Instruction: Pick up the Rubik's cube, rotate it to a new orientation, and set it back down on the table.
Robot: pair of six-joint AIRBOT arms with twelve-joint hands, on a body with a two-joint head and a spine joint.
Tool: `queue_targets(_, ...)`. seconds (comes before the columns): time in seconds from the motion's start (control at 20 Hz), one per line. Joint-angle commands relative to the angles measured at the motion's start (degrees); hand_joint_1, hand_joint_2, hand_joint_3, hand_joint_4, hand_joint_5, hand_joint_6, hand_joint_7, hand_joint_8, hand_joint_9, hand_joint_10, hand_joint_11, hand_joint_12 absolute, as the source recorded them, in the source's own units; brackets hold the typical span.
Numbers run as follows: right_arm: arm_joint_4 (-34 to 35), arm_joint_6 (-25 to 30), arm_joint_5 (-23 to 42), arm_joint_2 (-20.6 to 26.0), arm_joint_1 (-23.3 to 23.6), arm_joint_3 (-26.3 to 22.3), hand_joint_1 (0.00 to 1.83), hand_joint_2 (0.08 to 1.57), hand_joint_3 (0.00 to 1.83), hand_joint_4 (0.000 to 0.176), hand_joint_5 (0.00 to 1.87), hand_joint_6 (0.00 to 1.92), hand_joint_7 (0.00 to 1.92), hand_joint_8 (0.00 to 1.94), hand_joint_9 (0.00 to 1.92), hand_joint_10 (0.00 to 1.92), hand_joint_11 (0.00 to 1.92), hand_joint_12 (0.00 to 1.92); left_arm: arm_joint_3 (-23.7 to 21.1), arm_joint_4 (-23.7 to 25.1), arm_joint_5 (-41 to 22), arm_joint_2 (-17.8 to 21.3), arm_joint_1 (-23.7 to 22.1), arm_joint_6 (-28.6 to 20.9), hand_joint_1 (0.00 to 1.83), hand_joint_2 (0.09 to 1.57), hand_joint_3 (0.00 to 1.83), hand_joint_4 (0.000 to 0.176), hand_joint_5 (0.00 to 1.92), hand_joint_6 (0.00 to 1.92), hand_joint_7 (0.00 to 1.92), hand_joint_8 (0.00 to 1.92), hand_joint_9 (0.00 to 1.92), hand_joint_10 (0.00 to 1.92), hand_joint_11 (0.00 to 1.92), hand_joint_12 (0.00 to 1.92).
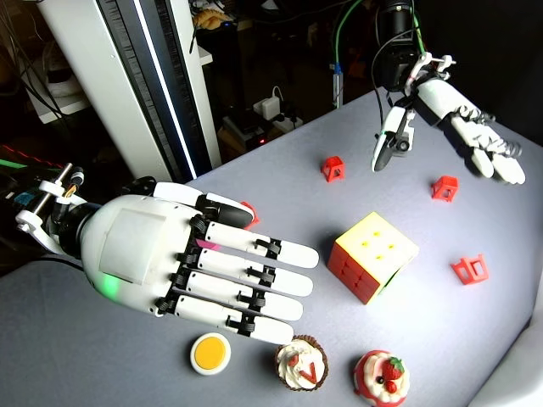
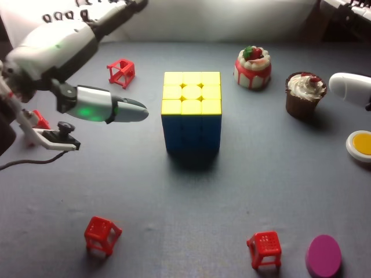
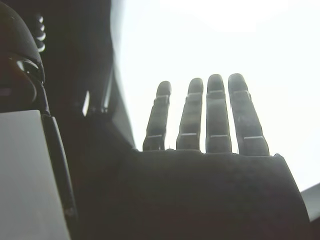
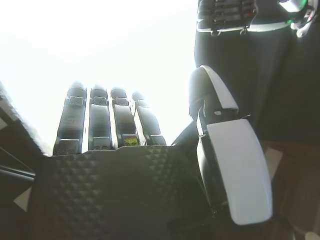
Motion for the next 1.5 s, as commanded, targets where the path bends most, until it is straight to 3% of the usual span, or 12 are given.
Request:
queue_targets(0.0, 0.7, 0.4, 6.7, 0.0, 0.4, 0.4, 0.38, 1.34, 0.0, 0.0, 0.0, 0.0, 0.0, 0.0, 0.0, 0.0, 0.0, 0.0, 0.4, 0.2, -3.8, -0.4, -1.0, -0.8, 0.84, 0.81, 0.0, 0.056, 0.0, 0.0, 0.0, 0.0, 0.0, 0.0, 0.0, 0.0)
queue_targets(0.1, 0.9, 0.4, 6.5, -0.1, 0.4, 0.5, 0.41, 1.35, 0.0, 0.0, 0.0, 0.0, 0.0, 0.0, 0.0, 0.0, 0.0, 0.0, 1.0, 1.0, -1.1, -1.3, -2.1, -1.0, 0.84, 0.85, 0.01, 0.006, 0.0, 0.0, 0.0, 0.0, 0.0, 0.0, 0.0, 0.0)
queue_targets(0.2, 0.9, 0.4, 6.0, -0.3, 0.4, 0.6, 0.42, 1.35, 0.0, 0.0, 0.0, 0.0, 0.0, 0.0, 0.0, 0.0, 0.0, 0.0, 1.5, 1.2, 0.9, -2.0, -2.7, -1.8, 0.78, 0.81, 0.0, 0.041, 0.0, 0.0, 0.0, 0.0, 0.0, 0.0, 0.02, 0.01)
queue_targets(0.25, 1.0, 0.4, 5.7, -0.4, 0.4, 0.7, 0.42, 1.35, 0.0, 0.0, 0.0, 0.0, 0.0, 0.0, 0.0, 0.0, 0.0, 0.0, 1.6, 1.2, 1.4, -2.1, -2.9, -2.2, 0.76, 0.79, 0.0, 0.036, 0.0, 0.0, 0.0, 0.0, 0.0, 0.0, 0.04, 0.02)
queue_targets(0.35, 1.3, 0.4, 5.3, -0.8, 0.4, 1.0, 0.47, 1.35, 0.0, 0.0, 0.0, 0.0, 0.0, 0.0, 0.0, 0.0, 0.0, 0.0, 1.9, 1.3, 3.2, -2.5, -3.7, -2.2, 0.77, 0.78, 0.02, 0.007, 0.0, 0.0, 0.0, 0.0, 0.0, 0.0, 0.0, 0.57)
queue_targets(0.4, 1.4, 0.4, 5.0, -0.9, 0.4, 1.1, 0.46, 1.35, 0.0, 0.0, 0.0, 0.0, 0.0, 0.0, 0.0, 0.0, 0.0, 0.0, 2.3, 1.5, 4.8, -3.0, -4.3, -2.2, 0.77, 0.8, 0.02, 0.021, 0.0, 0.0, 0.0, 0.0, 0.0, 0.0, 0.0, 0.68)
queue_targets(0.45, 1.4, 0.4, 4.8, -1.0, 0.4, 1.2, 0.42, 1.34, 0.0, 0.0, 0.0, 0.0, 0.0, 0.0, 0.0, 0.0, 0.0, 0.0, 2.8, 1.5, 5.6, -3.5, -4.5, -2.4, 0.78, 0.8, 0.01, 0.051, 0.0, 0.0, 0.0, 0.0, 0.0, 0.0, 0.0, 0.63)
queue_targets(0.6, 1.6, 0.4, 4.2, -1.5, 0.4, 1.5, 0.48, 1.35, 0.0, 0.0, 0.0, 0.0, 0.0, 0.0, 0.0, 0.0, 0.0, 0.0, 4.6, 1.2, 7.4, -5.2, -5.0, -4.4, 0.77, 0.79, 0.0, 0.025, 0.0, 0.0, 0.0, 0.0, 0.0, 0.0, 0.0, 0.54)
queue_targets(0.9, 1.9, 0.4, 3.2, -2.4, 0.3, 2.2, 0.57, 1.35, 0.0, 0.0, 0.0, 0.0, 0.0, 0.0, 0.0, 0.0, 0.0, 0.0, 7.2, 2.4, 13.8, -8.4, -7.2, -4.4, 0.73, 0.74, 0.0, 0.052, 0.0, 0.0, 0.0, 0.0, 0.0, 0.0, 0.0, 0.11)
queue_targets(1.1, 2.1, 0.4, 3.0, -2.7, 0.2, 2.4, 0.51, 1.34, 0.0, 0.0, 0.0, 0.0, 0.0, 0.0, 0.0, 0.0, 0.0, 0.0, 8.2, 3.0, 16.1, -9.6, -7.6, -4.4, 0.77, 0.78, 0.01, 0.092, 0.0, 0.0, 0.0, 0.0, 0.0, 0.0, 0.0, 0.41)
queue_targets(1.25, 2.3, 0.4, 3.0, -2.7, -0.1, 2.4, 0.49, 1.35, 0.0, 0.0, 0.0, 0.0, 0.0, 0.0, 0.0, 0.0, 0.0, 0.0, 8.6, 3.0, 16.8, -10.1, -7.8, -4.4, 0.85, 0.79, 0.0, 0.078, 0.0, 0.0, 0.0, 0.0, 0.0, 0.0, 0.0, 0.05)
queue_targets(1.45, 2.6, 0.4, 3.0, -2.7, -0.4, 2.4, 0.5, 1.34, 0.0, 0.0, 0.0, 0.0, 0.0, 0.0, 0.0, 0.0, 0.0, 0.0, 9.2, 3.1, 17.4, -10.9, -8.3, -4.4, 0.89, 0.81, 0.01, 0.068, 0.0, 0.0, 0.0, 0.0, 0.0, 0.0, 0.0, 0.0)
